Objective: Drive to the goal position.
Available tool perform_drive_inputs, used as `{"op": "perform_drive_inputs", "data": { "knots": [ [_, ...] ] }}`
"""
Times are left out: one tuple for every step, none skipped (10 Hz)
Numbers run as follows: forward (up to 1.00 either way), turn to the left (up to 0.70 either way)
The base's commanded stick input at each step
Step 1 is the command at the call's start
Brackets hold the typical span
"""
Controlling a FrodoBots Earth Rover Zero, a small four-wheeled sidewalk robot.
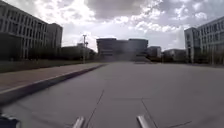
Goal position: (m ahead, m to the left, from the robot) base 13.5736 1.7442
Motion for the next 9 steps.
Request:
{"op": "perform_drive_inputs", "data": {
  "knots": [
    [0.70, 0.00],
    [0.70, 0.00],
    [0.70, 0.00],
    [0.70, 0.00],
    [0.70, 0.00],
    [0.70, 0.00],
    [0.70, 0.00],
    [0.70, 0.00],
    [0.70, 0.00]
  ]
}}
